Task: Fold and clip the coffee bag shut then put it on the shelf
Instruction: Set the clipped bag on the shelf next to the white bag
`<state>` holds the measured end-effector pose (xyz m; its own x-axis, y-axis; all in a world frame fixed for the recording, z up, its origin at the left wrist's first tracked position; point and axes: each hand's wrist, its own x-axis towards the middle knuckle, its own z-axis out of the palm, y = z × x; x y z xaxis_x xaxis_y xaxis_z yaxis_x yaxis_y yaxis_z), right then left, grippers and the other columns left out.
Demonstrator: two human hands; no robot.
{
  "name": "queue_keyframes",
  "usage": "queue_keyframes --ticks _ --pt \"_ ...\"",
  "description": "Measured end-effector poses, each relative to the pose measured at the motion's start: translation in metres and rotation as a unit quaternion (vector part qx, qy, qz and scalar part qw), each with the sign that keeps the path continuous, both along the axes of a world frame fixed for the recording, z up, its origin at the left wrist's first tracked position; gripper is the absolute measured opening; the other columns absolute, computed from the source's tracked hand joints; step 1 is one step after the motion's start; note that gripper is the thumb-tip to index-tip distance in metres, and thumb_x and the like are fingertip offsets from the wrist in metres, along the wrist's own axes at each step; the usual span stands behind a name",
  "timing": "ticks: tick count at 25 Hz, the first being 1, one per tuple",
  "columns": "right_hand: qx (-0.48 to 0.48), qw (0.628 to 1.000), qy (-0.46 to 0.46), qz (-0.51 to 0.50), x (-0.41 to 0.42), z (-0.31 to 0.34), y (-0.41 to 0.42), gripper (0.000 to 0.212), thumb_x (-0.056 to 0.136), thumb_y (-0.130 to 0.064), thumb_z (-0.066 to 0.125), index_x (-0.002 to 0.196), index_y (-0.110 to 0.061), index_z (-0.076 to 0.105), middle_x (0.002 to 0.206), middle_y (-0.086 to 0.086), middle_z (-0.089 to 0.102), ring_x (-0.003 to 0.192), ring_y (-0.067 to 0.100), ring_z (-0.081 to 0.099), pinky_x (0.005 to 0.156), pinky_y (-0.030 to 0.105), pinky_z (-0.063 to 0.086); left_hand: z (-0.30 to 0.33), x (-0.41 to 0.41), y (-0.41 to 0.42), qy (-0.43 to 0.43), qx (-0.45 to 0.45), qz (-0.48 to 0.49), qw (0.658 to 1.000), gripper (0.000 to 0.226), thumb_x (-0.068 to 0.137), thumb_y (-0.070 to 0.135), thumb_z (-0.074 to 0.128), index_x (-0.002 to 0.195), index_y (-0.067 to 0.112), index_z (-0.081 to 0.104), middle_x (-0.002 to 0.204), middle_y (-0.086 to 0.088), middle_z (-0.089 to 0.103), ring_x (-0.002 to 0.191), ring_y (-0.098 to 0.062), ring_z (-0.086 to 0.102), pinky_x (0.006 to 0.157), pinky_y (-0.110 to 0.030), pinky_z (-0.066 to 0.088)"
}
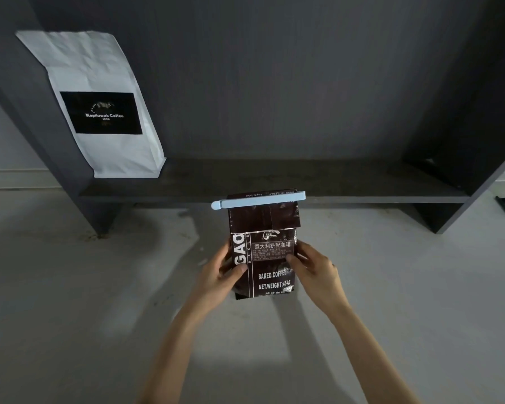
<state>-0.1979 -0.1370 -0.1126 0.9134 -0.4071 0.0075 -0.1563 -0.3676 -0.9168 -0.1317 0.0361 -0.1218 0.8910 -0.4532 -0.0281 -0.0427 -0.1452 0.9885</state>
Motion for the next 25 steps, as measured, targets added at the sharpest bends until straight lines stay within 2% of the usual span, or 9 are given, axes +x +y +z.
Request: queue_keyframes --ticks 2,5,9,12,15,16,20,25 --pt "-0.006 1.000 -0.008 -0.008 -0.001 0.001 0.000 0.027 0.084 -0.016 0.056 0.109 -0.026 0.060 0.097 -0.010 0.069 0.094 0.002 0.061 0.067 -0.007 0.035 0.001 -0.001 -0.001 -0.012 0.011 0.000 1.000 0.056 0.083 0.002 0.054 0.133 0.014 0.032 0.114 0.018 0.048 0.106 -0.006 0.048 0.071 0.003 0.041" --pt "-0.016 1.000 -0.016 -0.013 0.000 0.007 0.002 0.026 0.084 -0.016 0.057 0.106 -0.029 0.062 0.091 -0.013 0.069 0.090 -0.001 0.062 0.066 -0.005 0.037 0.008 -0.001 0.001 -0.035 0.021 0.007 0.999 0.056 0.082 0.004 0.056 0.132 0.013 0.033 0.110 0.022 0.050 0.100 0.001 0.051 0.070 0.003 0.041" --pt "-0.031 0.998 -0.057 0.003 0.018 0.035 0.002 0.025 0.081 -0.018 0.060 0.103 -0.030 0.064 0.086 -0.018 0.067 0.077 -0.021 0.056 0.064 -0.004 0.038 0.035 0.016 0.010 -0.062 0.011 0.012 0.998 0.053 0.084 0.008 0.054 0.132 0.017 0.035 0.125 0.002 0.051 0.115 -0.015 0.050 0.080 -0.002 0.044" --pt "-0.056 0.994 -0.093 0.021 0.045 0.065 0.005 0.022 0.080 -0.020 0.062 0.100 -0.030 0.065 0.077 -0.028 0.062 0.070 -0.027 0.052 0.061 -0.006 0.036 0.068 0.038 0.019 -0.101 0.001 0.018 0.995 0.055 0.085 0.007 0.052 0.134 0.017 0.031 0.128 0.002 0.050 0.114 -0.012 0.050 0.081 -0.002 0.043" --pt "-0.069 0.990 -0.119 0.037 0.075 0.092 0.011 0.021 0.079 -0.022 0.063 0.098 -0.029 0.066 0.074 -0.027 0.063 0.069 -0.023 0.055 0.063 -0.006 0.036 0.099 0.064 0.031 -0.149 0.002 0.010 0.989 0.056 0.085 0.007 0.051 0.134 0.021 0.028 0.119 0.012 0.053 0.104 0.007 0.054 0.081 -0.003 0.044" --pt "-0.073 0.989 -0.125 0.041 0.086 0.099 0.013 0.020 0.079 -0.022 0.063 0.098 -0.028 0.066 0.074 -0.024 0.064 0.069 -0.022 0.056 0.065 -0.005 0.037 0.107 0.074 0.035 -0.162 0.013 0.015 0.987 0.056 0.085 0.010 0.051 0.135 0.022 0.028 0.117 0.015 0.053 0.103 0.008 0.054 0.079 -0.001 0.043" --pt "-0.087 0.986 -0.139 0.042 0.134 0.119 0.023 0.022 0.079 -0.028 0.063 0.101 -0.026 0.066 0.080 -0.016 0.066 0.078 -0.006 0.061 0.071 0.004 0.043 0.126 0.116 0.044 -0.188 0.040 0.061 0.979 0.055 0.086 0.017 0.052 0.136 0.021 0.028 0.119 0.011 0.047 0.107 -0.001 0.046 0.064 0.006 0.040" --pt "-0.084 0.982 -0.164 0.034 0.186 0.118 0.038 0.025 0.081 -0.026 0.062 0.105 -0.021 0.064 0.084 -0.012 0.066 0.077 -0.003 0.060 0.063 -0.003 0.041 0.126 0.171 0.051 -0.169 0.035 0.091 0.981 0.054 0.087 0.018 0.050 0.136 0.026 0.029 0.122 0.011 0.047 0.113 -0.003 0.044 0.067 -0.003 0.041"
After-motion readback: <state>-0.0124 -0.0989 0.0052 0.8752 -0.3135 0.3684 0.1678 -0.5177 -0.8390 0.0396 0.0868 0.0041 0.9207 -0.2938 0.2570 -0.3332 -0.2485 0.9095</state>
